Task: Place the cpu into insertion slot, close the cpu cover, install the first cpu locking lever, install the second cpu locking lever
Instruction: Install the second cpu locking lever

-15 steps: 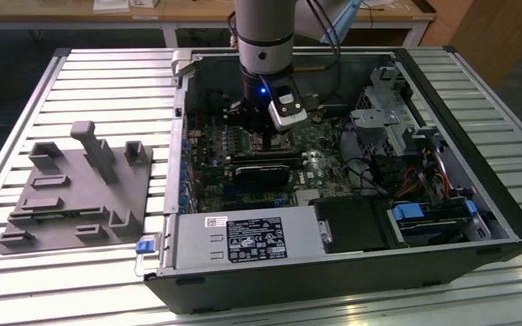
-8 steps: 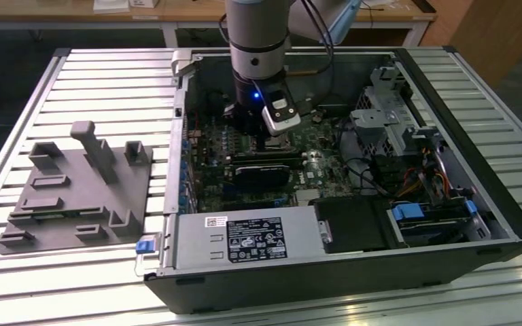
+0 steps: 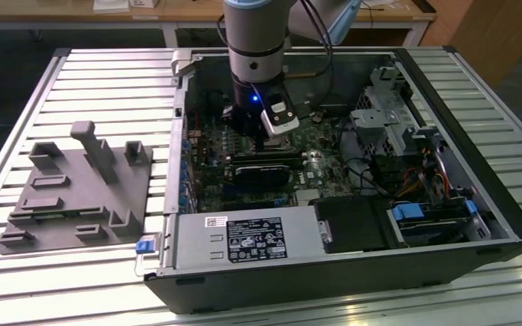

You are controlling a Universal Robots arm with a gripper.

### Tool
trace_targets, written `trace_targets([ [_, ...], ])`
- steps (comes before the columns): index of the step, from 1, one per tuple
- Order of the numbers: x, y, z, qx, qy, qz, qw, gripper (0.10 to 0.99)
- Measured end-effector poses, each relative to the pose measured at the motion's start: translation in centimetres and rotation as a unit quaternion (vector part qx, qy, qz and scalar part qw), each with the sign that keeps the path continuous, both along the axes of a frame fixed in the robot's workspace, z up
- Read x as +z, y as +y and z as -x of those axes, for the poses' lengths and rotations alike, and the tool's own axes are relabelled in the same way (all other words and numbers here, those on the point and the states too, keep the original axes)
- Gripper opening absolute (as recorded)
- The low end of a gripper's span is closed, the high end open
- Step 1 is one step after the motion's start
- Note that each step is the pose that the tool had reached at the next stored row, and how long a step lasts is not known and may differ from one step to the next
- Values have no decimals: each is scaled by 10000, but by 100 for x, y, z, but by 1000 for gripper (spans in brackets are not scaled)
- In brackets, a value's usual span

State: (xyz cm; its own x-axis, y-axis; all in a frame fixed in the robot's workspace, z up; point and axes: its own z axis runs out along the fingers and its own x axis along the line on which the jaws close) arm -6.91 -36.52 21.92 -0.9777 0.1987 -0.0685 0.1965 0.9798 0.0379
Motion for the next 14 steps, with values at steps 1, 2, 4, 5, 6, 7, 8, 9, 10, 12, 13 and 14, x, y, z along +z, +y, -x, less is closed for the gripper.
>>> trace_targets([
  [1,0,0,0,0,0,0,10000,106],
  [2,0,-6,0,2,1,-17,10000,106],
  [4,-4,-28,0,0,0,-162,9999,106],
  [5,-6,-41,0,1,1,-228,9997,106],
  [6,-9,-54,0,1,0,-285,9996,106],
  [7,-14,-69,0,0,0,-320,9995,106],
  [8,-20,-87,0,0,0,-342,9994,106],
  [9,-25,-108,0,0,0,-359,9994,106],
  [10,-31,-130,0,0,0,-377,9993,106],
  [12,-40,-161,0,0,0,-448,9990,106],
  [13,-44,-175,0,1,0,-496,9988,106],
  [14,-48,-188,0,1,0,-546,9985,106],
])
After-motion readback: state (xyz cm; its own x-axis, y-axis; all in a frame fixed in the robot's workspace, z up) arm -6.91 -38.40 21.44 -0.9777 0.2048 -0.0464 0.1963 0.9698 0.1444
